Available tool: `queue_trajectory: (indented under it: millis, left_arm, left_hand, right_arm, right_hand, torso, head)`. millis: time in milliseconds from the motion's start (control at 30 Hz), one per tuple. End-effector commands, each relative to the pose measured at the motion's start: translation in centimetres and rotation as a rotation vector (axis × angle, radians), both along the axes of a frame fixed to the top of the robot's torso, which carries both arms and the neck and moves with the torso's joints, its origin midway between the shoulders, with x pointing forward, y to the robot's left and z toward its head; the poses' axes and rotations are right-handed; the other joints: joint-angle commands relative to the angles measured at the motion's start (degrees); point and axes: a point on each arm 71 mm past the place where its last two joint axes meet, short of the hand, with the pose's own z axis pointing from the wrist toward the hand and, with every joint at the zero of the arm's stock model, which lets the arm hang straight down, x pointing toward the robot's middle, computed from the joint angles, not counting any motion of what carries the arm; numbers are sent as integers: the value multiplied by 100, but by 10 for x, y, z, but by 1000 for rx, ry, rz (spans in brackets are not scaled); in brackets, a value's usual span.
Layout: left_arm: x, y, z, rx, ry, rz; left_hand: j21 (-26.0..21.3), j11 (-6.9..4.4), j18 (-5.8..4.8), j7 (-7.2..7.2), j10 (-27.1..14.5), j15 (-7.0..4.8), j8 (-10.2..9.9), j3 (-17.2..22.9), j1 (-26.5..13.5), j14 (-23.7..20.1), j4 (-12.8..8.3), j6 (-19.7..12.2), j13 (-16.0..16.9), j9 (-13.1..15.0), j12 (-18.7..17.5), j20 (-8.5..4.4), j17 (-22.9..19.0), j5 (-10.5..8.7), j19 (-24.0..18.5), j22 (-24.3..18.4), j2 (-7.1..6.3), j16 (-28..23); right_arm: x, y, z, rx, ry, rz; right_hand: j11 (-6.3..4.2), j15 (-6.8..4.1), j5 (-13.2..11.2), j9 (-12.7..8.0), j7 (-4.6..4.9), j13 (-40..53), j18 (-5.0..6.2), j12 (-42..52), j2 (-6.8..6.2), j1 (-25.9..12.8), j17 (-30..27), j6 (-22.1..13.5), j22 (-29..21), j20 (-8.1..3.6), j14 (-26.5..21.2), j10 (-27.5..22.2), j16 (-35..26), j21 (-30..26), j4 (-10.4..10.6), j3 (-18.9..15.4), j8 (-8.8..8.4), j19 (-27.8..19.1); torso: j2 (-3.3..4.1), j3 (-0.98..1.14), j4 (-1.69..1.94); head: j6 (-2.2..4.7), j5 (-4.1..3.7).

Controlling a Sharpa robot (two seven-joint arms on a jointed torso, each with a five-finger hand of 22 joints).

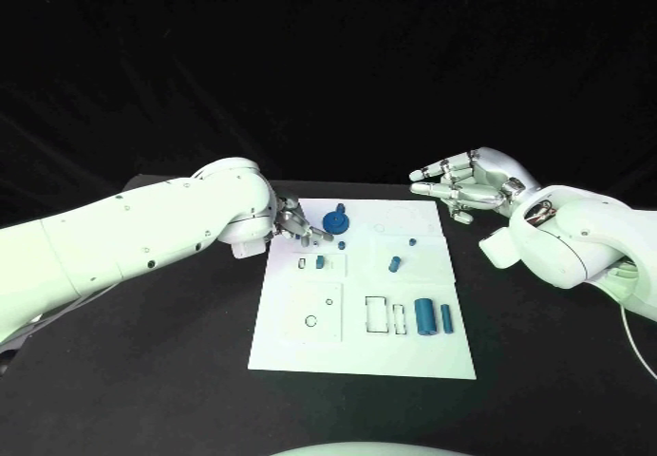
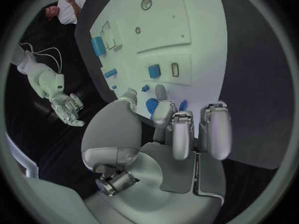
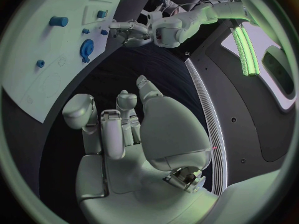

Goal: Assemble the parts on the task board

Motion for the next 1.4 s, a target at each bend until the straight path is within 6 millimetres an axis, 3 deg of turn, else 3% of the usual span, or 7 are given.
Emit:
queue_trajectory:
  millis: [33,200,333,467,533,933,1400]
  left_arm:
    - [3,3,13,-10,-7,18]
    - [14,13,31,19,-15,28]
    - [28,19,35,39,-10,55]
    - [42,22,33,63,-12,82]
    - [48,22,29,89,-18,89]
    - [61,22,-8,173,36,92]
    - [60,20,-17,162,101,69]
  left_hand:
    - [-50,26,3,63,-78,77,-173,-167,99,603,-3,-64,-86,-114,-86,23,1509,-17,234,772,63,14]
    - [-113,119,18,147,-147,135,-490,-333,345,603,-5,-115,-191,-369,-181,91,1509,-12,212,729,183,14]
    - [-148,154,26,191,-200,170,-648,-414,377,603,-2,-127,-280,-518,-258,122,1509,-14,200,706,252,14]
    - [-194,188,38,227,-239,199,-771,-464,450,603,-8,-141,-344,-646,-312,148,1509,-14,182,672,298,14]
    - [-179,161,35,184,-217,187,-714,-495,542,603,-11,54,-316,-678,-285,149,1509,-15,190,691,302,14]
    - [-143,97,26,107,-160,137,-596,-503,661,603,-7,278,-252,-697,-220,114,1509,-13,213,733,388,14]
    - [-105,58,13,67,-146,100,-500,-388,879,603,-15,313,-238,-664,-207,77,1509,-5,234,777,359,14]
  right_arm:
    - [0,-2,0,-6,-6,-7]
    - [1,-7,0,-9,-7,-19]
    - [2,-9,0,-10,-11,-27]
    - [3,-10,-1,-11,-13,-32]
    - [3,-10,-1,-11,-14,-31]
    - [4,-5,-1,-9,-14,-20]
    - [5,-4,-1,-10,-14,-18]
  right_hand:
    - [0,-8,28,-7,0,-82,115,-93,-18,-60,463,-46,-69,-3,361,-99,-53,-54,4,-52,-16,-62]
    - [2,-6,31,-7,2,-144,121,-159,-16,-57,443,-55,-105,-2,354,-143,-67,-77,5,-62,-18,-82]
    - [3,-4,36,-6,4,-203,129,-221,-11,-52,419,-63,-152,0,347,-184,-84,-105,5,-70,-20,-106]
    - [5,-3,39,-6,6,-247,132,-266,-8,-44,415,-71,-170,2,344,-214,-89,-119,3,-76,-22,-116]
    - [5,-3,40,-6,6,-254,133,-272,-8,-43,415,-73,-172,2,344,-218,-89,-120,3,-77,-23,-117]
    - [6,-2,44,-6,8,-285,133,-302,8,-33,412,-80,-178,3,342,-236,-93,-128,3,-78,-24,-120]
    - [10,0,59,-8,15,-314,135,-323,37,-12,407,-107,-192,5,340,-246,-99,-142,0,-78,-33,-123]
  torso:
    - [10,0,-8]
    - [4,10,-11]
    - [3,-1,17]
    - [11,-6,16]
    - [8,-2,7]
    - [24,-6,-8]
    - [20,-3,-4]
  head:
    - [13,-5]
    - [16,11]
    - [47,-23]
    - [61,2]
    - [57,10]
    - [62,29]
    - [42,57]
